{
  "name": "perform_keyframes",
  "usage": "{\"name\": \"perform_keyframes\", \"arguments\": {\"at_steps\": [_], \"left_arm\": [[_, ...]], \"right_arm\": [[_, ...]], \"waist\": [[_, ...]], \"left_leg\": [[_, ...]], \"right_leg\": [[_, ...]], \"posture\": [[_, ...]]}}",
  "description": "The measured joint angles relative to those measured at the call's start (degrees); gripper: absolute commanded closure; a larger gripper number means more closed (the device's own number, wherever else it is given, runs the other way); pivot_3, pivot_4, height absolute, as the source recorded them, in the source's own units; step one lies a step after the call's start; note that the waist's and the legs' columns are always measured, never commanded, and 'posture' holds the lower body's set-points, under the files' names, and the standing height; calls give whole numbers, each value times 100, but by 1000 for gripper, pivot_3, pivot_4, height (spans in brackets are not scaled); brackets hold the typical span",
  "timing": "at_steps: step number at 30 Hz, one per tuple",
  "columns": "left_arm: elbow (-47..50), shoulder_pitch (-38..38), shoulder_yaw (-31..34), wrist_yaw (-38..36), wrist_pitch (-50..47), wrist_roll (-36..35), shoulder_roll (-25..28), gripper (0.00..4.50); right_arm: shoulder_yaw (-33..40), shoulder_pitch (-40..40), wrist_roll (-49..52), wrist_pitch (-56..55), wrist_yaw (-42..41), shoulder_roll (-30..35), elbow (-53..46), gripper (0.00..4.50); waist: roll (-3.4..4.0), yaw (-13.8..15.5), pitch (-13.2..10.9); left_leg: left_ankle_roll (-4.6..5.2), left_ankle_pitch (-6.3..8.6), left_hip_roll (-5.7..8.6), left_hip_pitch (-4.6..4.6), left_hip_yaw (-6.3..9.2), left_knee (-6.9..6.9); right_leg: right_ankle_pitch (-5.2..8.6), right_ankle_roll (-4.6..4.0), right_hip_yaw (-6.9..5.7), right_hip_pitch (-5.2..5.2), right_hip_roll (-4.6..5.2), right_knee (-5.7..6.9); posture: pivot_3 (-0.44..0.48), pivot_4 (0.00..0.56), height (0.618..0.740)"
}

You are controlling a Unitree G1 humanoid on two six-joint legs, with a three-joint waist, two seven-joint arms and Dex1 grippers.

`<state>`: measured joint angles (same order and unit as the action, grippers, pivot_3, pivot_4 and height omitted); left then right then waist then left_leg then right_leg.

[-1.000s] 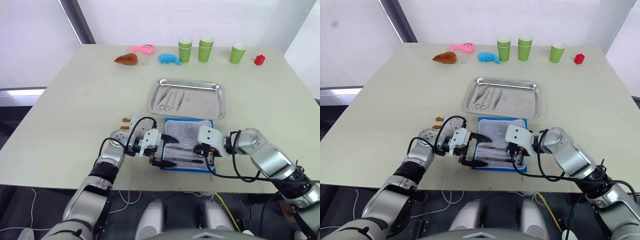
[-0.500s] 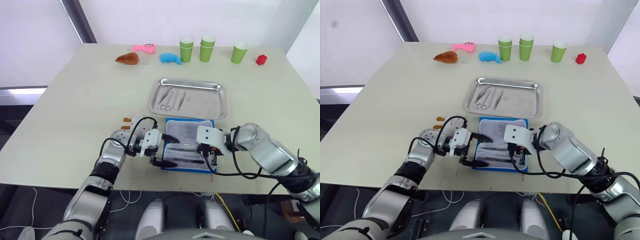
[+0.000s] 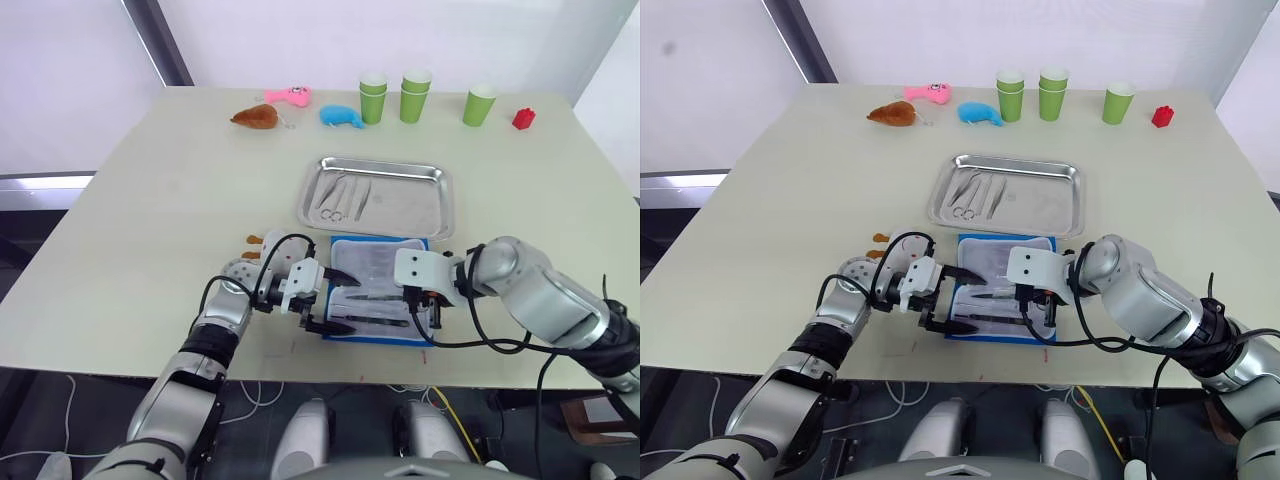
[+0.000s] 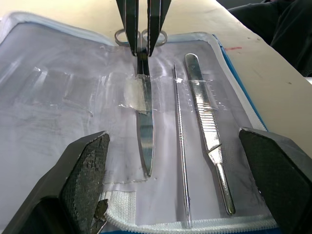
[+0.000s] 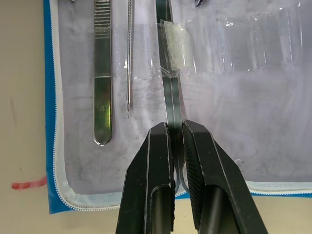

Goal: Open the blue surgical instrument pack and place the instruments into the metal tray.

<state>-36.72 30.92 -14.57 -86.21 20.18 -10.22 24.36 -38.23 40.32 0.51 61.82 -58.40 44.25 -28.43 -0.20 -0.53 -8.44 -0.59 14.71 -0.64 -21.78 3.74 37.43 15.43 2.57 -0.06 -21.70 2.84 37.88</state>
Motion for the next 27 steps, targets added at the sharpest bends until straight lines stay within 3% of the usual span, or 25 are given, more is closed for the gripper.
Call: {"name": "perform_keyframes", "arguments": {"at_steps": [15,27], "left_arm": [[-14,6,-2,-1,21,0,-12,0],[-13,-39,0,29,94,2,-54,0]], "right_arm": [[-4,15,112,35,-40,356,-87,4489],[974,-553,533,-603,-518,1612,-215,4489]], "waist": [[0,4,-1],[10,24,-4]], "left_leg": [[0,0,1,-2,0,0],[0,0,3,-6,-3,-4]], "right_leg": [[0,1,-1,0,3,-3],[1,5,-5,1,12,-19]], "posture": [[0,150,739],[0,150,739]]}}
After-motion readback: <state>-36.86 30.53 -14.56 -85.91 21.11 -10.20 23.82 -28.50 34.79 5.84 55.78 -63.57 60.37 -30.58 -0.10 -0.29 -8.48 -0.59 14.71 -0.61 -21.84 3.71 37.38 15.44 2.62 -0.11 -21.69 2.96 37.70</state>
